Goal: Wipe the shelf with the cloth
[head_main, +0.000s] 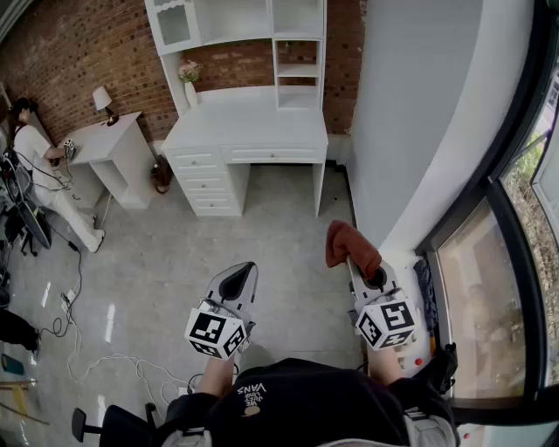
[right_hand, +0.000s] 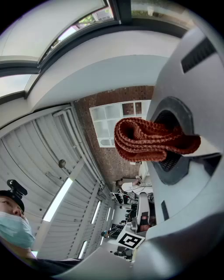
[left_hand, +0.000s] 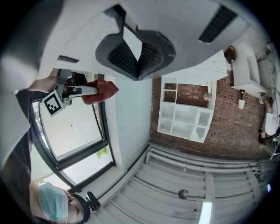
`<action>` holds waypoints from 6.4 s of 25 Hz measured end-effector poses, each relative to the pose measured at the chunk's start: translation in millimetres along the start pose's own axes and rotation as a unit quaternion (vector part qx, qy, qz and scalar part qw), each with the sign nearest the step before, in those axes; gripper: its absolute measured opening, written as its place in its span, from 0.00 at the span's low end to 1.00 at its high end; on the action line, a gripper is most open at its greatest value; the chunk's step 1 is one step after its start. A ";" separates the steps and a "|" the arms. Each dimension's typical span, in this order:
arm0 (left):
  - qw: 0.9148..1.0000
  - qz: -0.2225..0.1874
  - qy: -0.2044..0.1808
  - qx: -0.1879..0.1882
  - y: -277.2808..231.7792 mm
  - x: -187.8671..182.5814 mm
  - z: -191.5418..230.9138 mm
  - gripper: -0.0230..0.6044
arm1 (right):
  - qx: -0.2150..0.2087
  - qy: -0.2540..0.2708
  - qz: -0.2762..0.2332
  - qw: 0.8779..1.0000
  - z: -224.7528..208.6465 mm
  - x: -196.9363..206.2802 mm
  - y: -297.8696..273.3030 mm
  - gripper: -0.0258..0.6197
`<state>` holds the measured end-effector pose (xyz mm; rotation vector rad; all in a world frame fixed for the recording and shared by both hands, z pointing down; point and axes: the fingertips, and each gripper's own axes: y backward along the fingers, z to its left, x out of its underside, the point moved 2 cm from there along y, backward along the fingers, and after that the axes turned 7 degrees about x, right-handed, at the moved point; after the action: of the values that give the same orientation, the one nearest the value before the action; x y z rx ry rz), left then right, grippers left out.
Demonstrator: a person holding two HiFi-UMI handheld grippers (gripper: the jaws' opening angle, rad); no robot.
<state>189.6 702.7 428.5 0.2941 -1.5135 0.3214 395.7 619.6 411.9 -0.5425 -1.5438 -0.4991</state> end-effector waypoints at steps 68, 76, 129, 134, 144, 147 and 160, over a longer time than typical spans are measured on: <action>0.999 0.031 0.035 -0.005 -487.3 22.9 424.3 0.04 | 0.037 -0.024 0.054 0.998 -235.5 31.2 -597.7 0.14; 0.998 0.041 0.046 -0.019 -540.3 32.4 440.7 0.04 | 0.019 -0.021 0.059 0.998 -273.9 31.1 -647.6 0.14; 0.993 0.029 0.048 0.105 -767.4 1.3 780.7 0.04 | 0.087 0.188 -0.106 0.973 -309.7 -242.1 -1127.0 0.15; 0.995 0.023 0.049 0.088 -775.2 -4.0 778.6 0.04 | 0.064 0.207 -0.081 0.973 -313.3 -259.4 -1174.1 0.15; 0.997 0.007 0.059 0.055 -787.1 -2.1 765.7 0.04 | 0.028 0.257 0.002 0.966 -323.8 -285.5 -1246.0 0.15; 0.997 0.004 0.061 0.042 -785.9 -2.2 763.6 0.04 | 0.016 0.259 0.035 0.965 -324.6 -287.9 -1267.5 0.15; 0.996 -0.005 0.076 -0.039 -756.2 9.7 769.7 0.04 | 0.004 0.273 0.150 0.950 -331.8 -269.7 -1346.3 0.15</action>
<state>-229.7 -290.4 474.8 0.2107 -1.3704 0.2708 -164.0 -655.6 175.4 -0.5643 -0.9141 -0.3664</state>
